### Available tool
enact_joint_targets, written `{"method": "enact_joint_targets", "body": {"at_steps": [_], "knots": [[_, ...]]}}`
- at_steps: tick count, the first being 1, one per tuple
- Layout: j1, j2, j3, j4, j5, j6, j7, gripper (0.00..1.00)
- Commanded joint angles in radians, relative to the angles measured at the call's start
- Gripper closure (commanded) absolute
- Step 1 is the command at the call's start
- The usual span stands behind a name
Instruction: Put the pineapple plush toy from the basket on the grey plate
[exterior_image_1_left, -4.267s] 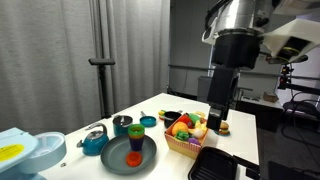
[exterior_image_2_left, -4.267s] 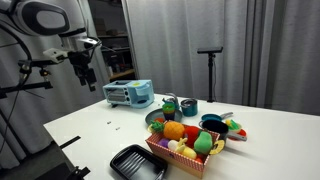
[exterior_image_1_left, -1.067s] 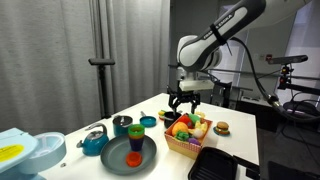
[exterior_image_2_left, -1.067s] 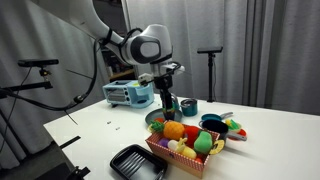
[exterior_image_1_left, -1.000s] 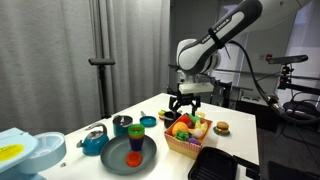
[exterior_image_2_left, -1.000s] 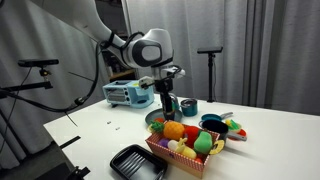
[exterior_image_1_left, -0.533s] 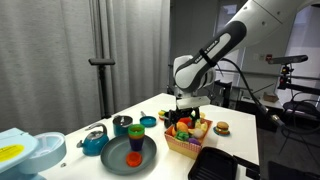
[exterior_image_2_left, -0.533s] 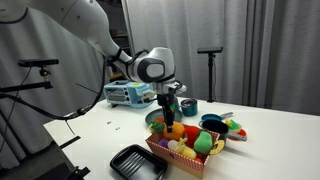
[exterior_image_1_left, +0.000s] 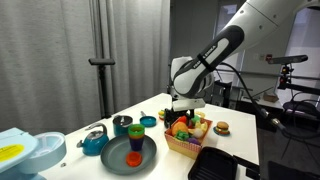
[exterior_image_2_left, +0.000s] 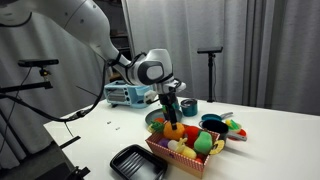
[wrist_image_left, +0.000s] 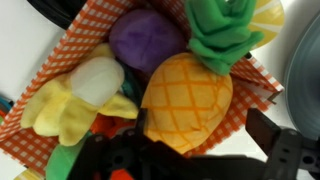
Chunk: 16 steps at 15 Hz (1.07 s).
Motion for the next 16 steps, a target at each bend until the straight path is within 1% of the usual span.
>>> {"method": "enact_joint_targets", "body": {"at_steps": [1,2,3,4,5,6,7,9,10,11,14,16], "knots": [[0.02,0.023,-0.015,-0.011,0.01,0.017,0.025,0.0],[0.021,0.027,-0.017,-0.012,0.009,0.014,0.029,0.0],[0.02,0.032,-0.019,-0.011,0.008,0.014,0.03,0.15],[0.018,0.036,-0.023,-0.007,0.005,0.01,0.028,0.27],[0.017,0.039,-0.026,-0.006,0.003,0.009,0.028,0.34],[0.017,0.037,-0.028,-0.008,0.002,0.006,0.023,0.44],[0.016,0.026,-0.027,-0.013,0.003,0.006,0.013,0.51],[0.006,-0.009,-0.01,-0.024,0.018,-0.003,-0.032,0.65],[-0.003,-0.036,0.007,-0.031,0.033,-0.015,-0.075,0.71],[-0.005,-0.057,0.014,-0.035,0.038,-0.022,-0.106,0.79],[-0.03,-0.14,0.062,-0.041,0.124,-0.064,-0.251,0.97],[-0.034,-0.197,0.086,-0.034,0.174,-0.104,-0.339,0.95]]}}
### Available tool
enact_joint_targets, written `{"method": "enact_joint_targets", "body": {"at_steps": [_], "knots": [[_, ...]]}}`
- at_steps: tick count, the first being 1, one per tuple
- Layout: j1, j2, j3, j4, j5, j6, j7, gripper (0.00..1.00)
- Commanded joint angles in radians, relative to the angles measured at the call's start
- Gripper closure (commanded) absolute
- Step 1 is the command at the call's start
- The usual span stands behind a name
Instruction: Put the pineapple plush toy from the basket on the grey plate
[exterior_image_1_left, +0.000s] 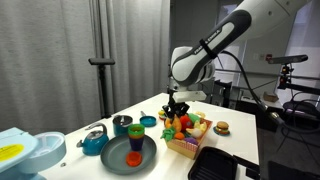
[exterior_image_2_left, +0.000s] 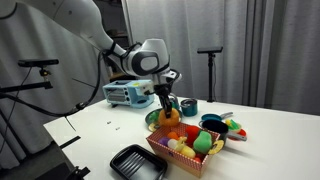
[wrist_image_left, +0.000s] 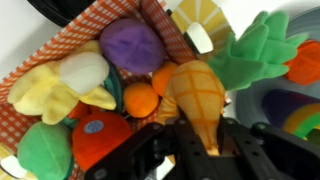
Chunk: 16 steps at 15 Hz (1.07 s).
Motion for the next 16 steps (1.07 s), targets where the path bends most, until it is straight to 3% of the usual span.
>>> {"method": "enact_joint_targets", "body": {"at_steps": [1,4,7,16], "knots": [[-0.027,-0.137,0.056,-0.017,0.092,-0.092,-0.175,0.97],[-0.013,-0.197,0.081,0.01,0.124,-0.158,-0.271,0.96],[0.008,-0.184,0.101,0.046,0.1,-0.123,-0.282,0.96],[0.063,0.007,0.149,0.296,0.043,-0.163,-0.258,0.96]]}}
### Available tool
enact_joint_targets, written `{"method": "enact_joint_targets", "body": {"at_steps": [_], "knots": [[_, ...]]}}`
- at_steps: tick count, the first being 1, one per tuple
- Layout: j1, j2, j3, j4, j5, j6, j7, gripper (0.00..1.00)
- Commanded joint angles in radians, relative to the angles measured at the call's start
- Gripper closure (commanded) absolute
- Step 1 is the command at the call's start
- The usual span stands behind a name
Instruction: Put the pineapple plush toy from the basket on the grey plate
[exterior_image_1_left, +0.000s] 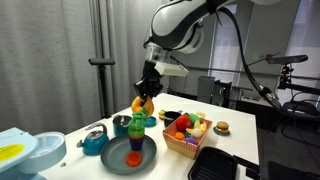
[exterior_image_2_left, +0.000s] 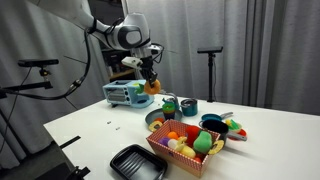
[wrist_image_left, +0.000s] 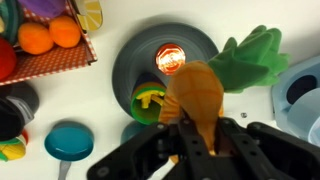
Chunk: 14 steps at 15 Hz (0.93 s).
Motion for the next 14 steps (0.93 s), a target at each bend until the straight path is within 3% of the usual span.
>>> {"method": "enact_joint_targets", "body": {"at_steps": [1,8,14], "knots": [[0.013,0.112,-0.006,0.148,-0.046,-0.042,-0.006,0.96],[0.031,0.211,-0.002,0.252,-0.085,-0.042,0.0,0.96],[0.003,0.228,0.035,0.292,-0.038,-0.178,-0.171,0.96]]}}
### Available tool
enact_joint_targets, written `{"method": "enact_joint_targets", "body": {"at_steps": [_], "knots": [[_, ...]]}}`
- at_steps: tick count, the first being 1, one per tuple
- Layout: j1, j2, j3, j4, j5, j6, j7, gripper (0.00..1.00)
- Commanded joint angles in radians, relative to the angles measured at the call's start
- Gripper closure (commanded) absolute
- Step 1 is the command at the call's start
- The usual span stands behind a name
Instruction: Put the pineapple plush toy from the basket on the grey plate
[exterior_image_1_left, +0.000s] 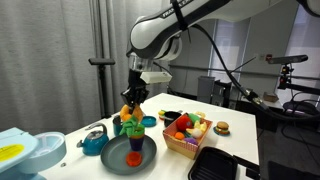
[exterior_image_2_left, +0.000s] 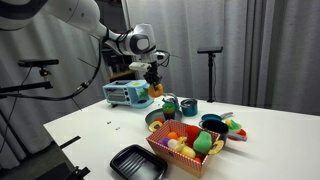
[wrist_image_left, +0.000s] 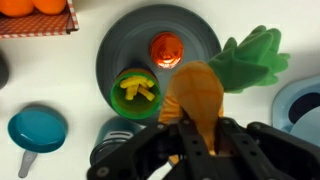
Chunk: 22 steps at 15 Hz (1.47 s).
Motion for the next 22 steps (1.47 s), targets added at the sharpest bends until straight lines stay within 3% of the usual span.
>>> {"method": "enact_joint_targets", "body": {"at_steps": [1,5,6,7,8,10,11,13,20,22], "knots": [[-0.013,0.025,0.02,0.061,0.007,-0.104,-0.101,0.96],[-0.006,0.028,0.013,0.067,-0.006,-0.123,-0.113,0.96],[0.0,0.028,0.005,0.06,-0.016,-0.099,-0.093,0.7],[0.003,0.028,0.001,0.056,-0.024,-0.081,-0.082,0.95],[-0.003,0.025,-0.007,0.055,-0.03,-0.072,-0.078,0.93],[-0.006,0.023,-0.014,0.055,-0.031,-0.062,-0.068,0.98],[-0.01,0.022,-0.02,0.058,-0.03,-0.067,-0.064,0.6],[-0.014,0.022,-0.028,0.064,-0.029,-0.075,-0.06,0.57],[-0.016,0.022,-0.039,0.068,-0.024,-0.086,-0.022,0.04],[-0.016,0.022,-0.039,0.068,-0.022,-0.087,-0.01,0.0]]}}
